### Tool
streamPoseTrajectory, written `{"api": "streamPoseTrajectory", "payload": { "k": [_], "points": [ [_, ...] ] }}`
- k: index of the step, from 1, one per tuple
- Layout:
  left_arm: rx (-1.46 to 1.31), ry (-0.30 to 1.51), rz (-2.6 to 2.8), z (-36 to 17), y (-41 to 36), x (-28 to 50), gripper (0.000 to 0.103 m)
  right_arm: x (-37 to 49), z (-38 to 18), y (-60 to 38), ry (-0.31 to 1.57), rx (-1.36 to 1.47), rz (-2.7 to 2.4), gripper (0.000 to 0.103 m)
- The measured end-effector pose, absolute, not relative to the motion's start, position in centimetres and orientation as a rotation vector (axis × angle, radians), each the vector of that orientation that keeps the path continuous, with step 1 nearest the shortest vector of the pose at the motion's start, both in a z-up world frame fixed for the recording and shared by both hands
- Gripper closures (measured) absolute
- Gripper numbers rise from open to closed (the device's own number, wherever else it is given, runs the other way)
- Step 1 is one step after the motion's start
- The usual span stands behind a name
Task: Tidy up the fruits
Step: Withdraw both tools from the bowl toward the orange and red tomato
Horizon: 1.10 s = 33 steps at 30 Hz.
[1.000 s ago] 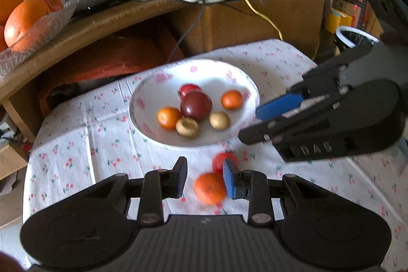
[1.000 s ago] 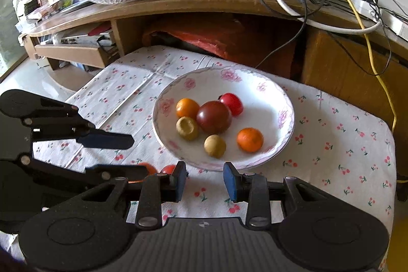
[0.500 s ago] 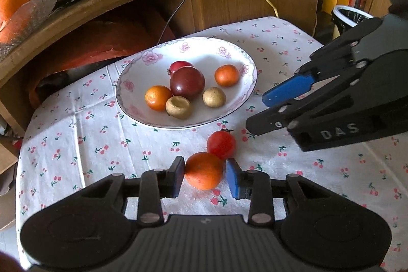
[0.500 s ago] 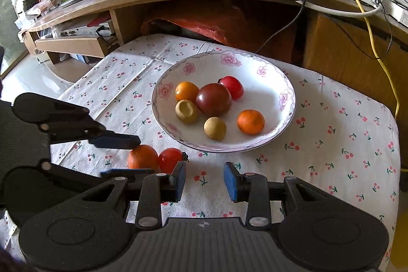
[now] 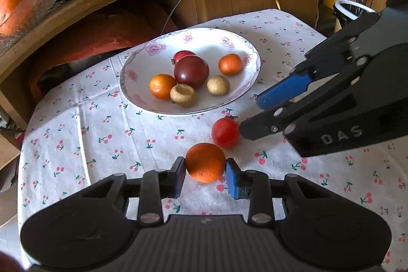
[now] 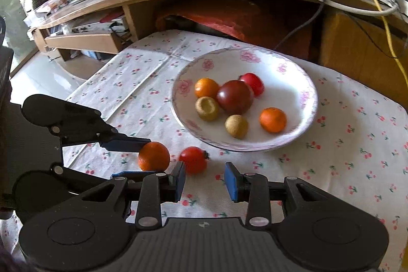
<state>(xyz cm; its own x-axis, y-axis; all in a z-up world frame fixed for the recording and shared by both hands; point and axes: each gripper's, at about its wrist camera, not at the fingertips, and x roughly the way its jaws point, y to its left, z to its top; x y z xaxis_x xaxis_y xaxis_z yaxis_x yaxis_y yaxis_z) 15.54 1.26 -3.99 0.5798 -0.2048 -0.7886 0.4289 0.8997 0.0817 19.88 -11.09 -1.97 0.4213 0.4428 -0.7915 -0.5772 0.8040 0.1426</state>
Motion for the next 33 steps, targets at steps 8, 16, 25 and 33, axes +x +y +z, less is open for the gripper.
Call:
{"api": "streamPoseTrajectory", "payload": {
  "k": [8, 16, 25, 33],
  "points": [
    [0.263, 0.878, -0.381, -3.6, 2.2, 14.5, 0.062, 20.7, -3.6, -9.6, 0.980, -0.149, 0.657, 0.072],
    [0.257, 0.894, -0.388, -4.0, 2.3, 14.4, 0.061, 21.6, -4.1, -8.2, 0.979, -0.182, 0.631, 0.075],
    [0.228, 0.890, -0.401, -3.8, 2.4, 14.1, 0.061, 19.7, -3.5, -9.3, 1.011, -0.197, 0.587, 0.077],
    [0.220, 0.887, -0.426, -3.7, 2.0, 13.3, 0.061, 15.3, -3.2, -11.7, 1.069, -0.209, 0.518, 0.078]
  ]
}}
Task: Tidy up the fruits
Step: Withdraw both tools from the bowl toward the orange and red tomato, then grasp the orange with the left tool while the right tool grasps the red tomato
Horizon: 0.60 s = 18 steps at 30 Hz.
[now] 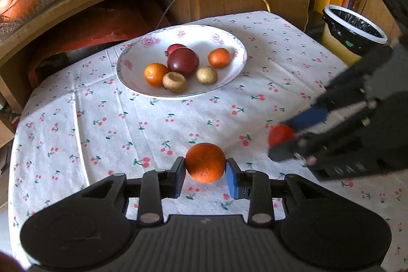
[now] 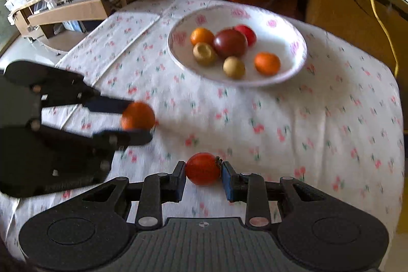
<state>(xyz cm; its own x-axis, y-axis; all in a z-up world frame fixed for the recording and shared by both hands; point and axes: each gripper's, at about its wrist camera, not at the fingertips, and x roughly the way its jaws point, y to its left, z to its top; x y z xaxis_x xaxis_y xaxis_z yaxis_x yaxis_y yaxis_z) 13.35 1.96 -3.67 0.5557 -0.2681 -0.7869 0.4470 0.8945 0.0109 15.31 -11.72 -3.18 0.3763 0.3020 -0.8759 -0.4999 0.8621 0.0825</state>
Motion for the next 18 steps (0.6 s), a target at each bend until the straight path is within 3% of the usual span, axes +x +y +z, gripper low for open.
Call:
{"api": "streamPoseTrajectory", "payload": {
  "k": [18],
  "points": [
    [0.247, 0.903, -0.414, -4.3, 0.4, 12.9, 0.057, 13.4, -3.2, -13.7, 1.053, -0.147, 0.512, 0.073]
  ]
}}
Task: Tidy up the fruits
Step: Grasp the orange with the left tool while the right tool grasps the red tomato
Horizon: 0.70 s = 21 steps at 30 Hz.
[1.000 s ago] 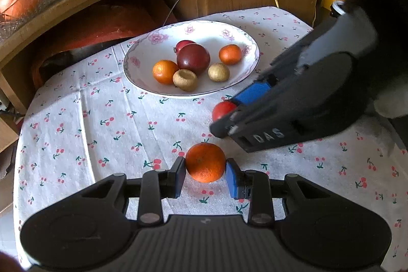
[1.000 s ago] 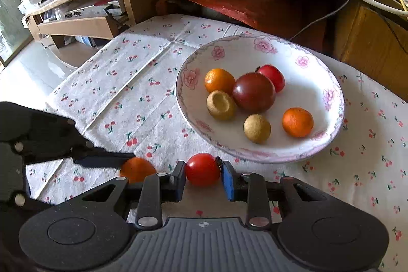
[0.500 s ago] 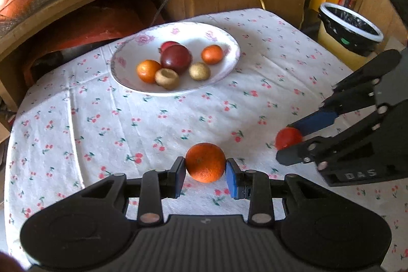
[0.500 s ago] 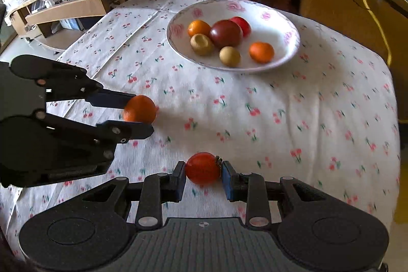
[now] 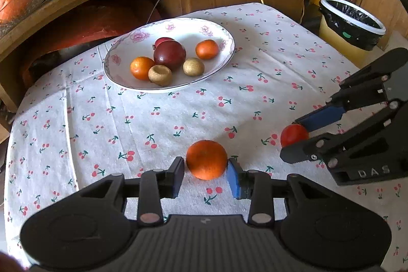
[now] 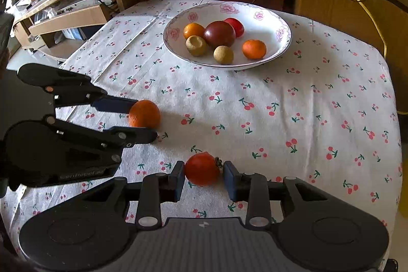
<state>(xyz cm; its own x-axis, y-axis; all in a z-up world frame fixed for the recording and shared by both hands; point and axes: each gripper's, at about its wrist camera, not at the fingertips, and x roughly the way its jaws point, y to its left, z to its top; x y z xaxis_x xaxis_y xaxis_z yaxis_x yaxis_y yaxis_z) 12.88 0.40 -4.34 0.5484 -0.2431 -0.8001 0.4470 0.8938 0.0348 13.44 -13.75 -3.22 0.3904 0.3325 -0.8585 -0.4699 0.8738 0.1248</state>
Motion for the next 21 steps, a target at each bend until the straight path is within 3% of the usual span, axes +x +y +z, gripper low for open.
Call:
{"api": "streamPoseTrajectory", "payload": {
  "k": [21],
  "points": [
    [0.326, 0.922, -0.301, -4.0, -1.9, 11.3, 0.061, 12.6, -2.9, -14.4, 1.070, -0.150, 0.490, 0.079]
  ]
}}
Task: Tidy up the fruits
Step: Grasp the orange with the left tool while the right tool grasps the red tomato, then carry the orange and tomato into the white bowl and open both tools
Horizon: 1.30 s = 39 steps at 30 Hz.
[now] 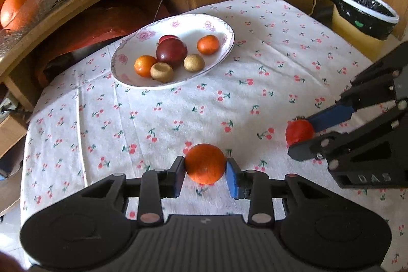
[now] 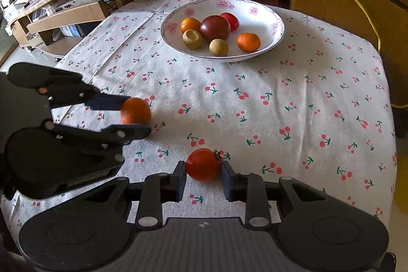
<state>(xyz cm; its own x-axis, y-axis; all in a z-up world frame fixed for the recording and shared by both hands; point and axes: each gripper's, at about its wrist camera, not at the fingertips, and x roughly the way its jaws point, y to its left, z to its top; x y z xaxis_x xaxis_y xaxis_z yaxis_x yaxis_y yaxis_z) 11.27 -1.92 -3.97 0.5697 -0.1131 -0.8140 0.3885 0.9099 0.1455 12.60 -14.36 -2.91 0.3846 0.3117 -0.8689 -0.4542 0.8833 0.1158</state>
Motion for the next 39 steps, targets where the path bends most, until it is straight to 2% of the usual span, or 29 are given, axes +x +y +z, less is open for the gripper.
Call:
{"api": "streamPoseTrajectory", "payload": {
  "k": [17, 39],
  "points": [
    [0.276, 0.992, -0.291, -3.5, -1.8, 11.0, 0.061, 12.4, -2.8, -13.6, 1.098, -0.177, 0.470, 0.080],
    [0.230, 0.879, -0.242, 0.7, -1.7, 18.2, 0.062, 19.8, 1.4, -13.3, 0.978, -0.121, 0.394, 0.078]
  ]
}}
